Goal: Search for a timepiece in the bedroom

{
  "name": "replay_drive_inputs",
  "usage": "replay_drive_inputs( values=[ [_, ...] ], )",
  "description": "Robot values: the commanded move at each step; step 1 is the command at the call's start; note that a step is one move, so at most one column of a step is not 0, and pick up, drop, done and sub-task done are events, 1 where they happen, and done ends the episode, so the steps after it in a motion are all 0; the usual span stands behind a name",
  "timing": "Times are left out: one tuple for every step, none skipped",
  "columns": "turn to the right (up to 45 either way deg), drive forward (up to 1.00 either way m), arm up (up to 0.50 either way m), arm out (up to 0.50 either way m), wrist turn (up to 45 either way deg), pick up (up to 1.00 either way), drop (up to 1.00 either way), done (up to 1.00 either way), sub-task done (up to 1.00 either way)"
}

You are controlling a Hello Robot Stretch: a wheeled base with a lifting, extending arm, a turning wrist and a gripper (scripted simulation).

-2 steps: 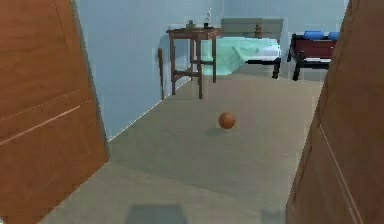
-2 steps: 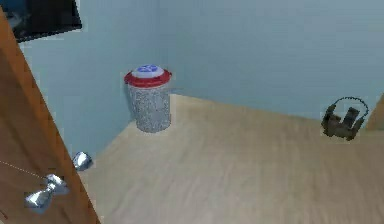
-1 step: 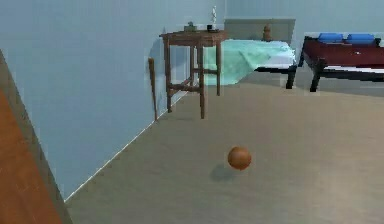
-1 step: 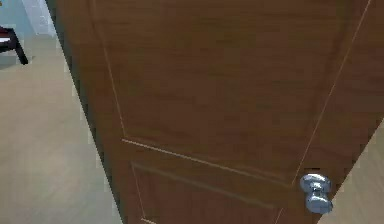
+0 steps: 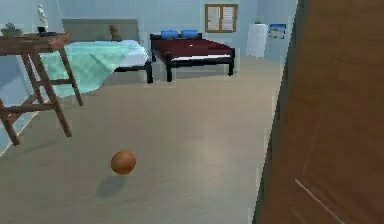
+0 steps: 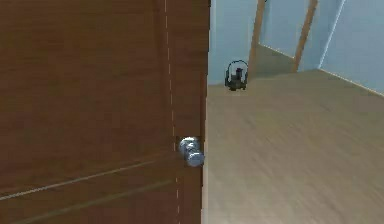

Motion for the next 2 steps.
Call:
replay_drive_inputs(
  values=[
    [0.0,1.0,0.0,0.0,0.0,0.0,0.0,0.0,0.0],
    [0.0,0.15,0.0,0.0,0.0,0.0,0.0,0.0,0.0]
  ],
)
